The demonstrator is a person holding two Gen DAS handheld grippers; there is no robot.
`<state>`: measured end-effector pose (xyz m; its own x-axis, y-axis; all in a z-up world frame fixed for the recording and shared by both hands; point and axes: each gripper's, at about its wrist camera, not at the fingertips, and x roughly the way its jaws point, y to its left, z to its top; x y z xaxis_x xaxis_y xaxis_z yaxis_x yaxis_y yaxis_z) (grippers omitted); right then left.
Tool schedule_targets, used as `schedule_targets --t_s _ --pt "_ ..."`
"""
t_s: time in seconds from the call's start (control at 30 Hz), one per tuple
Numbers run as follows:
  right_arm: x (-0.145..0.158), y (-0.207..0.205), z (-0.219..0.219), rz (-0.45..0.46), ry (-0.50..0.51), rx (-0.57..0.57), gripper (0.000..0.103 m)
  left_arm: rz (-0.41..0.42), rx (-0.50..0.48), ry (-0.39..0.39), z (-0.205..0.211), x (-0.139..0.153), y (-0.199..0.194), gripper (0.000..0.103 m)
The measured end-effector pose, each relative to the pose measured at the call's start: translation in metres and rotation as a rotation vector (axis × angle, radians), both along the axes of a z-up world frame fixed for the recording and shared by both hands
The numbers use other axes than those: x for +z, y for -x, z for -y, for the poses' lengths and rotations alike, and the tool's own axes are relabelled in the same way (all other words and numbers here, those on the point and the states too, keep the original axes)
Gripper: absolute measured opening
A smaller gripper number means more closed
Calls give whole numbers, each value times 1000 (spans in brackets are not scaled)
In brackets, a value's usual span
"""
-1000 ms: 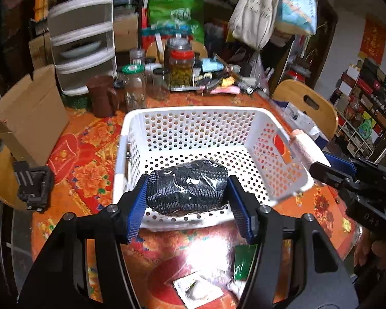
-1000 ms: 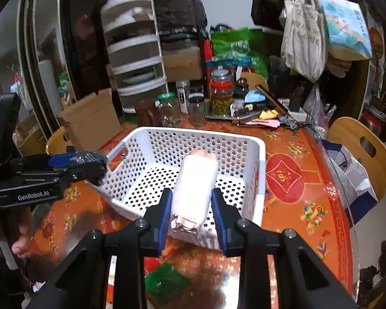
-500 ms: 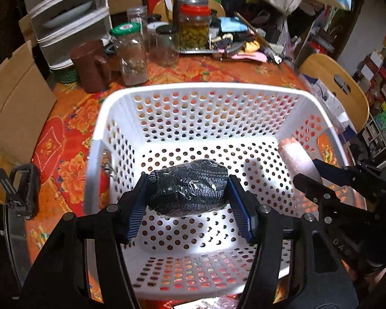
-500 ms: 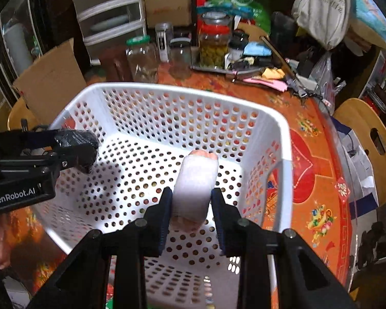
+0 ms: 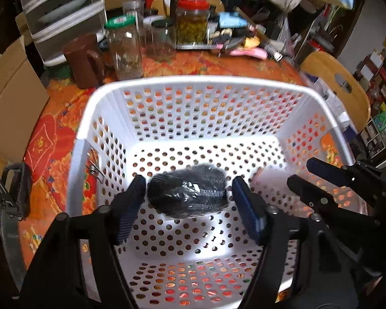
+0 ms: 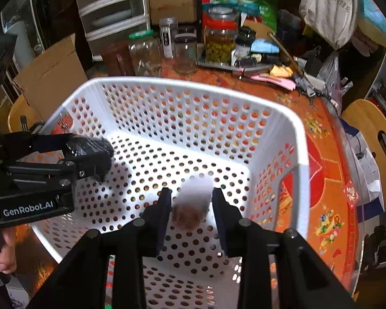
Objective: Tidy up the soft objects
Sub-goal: 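Carry the black bundle and white towel into the basket and release both, then grasp the white ribbed cup-shaped object with the left gripper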
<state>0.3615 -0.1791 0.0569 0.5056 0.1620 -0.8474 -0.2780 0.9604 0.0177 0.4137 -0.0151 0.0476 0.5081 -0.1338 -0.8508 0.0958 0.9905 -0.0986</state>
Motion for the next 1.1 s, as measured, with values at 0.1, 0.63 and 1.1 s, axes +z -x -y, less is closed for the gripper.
schedule_targets --t_s 0.1,0.63,1.1 --pt "24 20 8 68 -19 -1 64 66 8 3 -6 21 17 82" --pt "-43 283 60 253 -276 -93 94 246 -17 11 -64 -45 296 103" --pt "-65 321 62 269 -340 -144 94 311 -106 72 -12 -115 366 102"
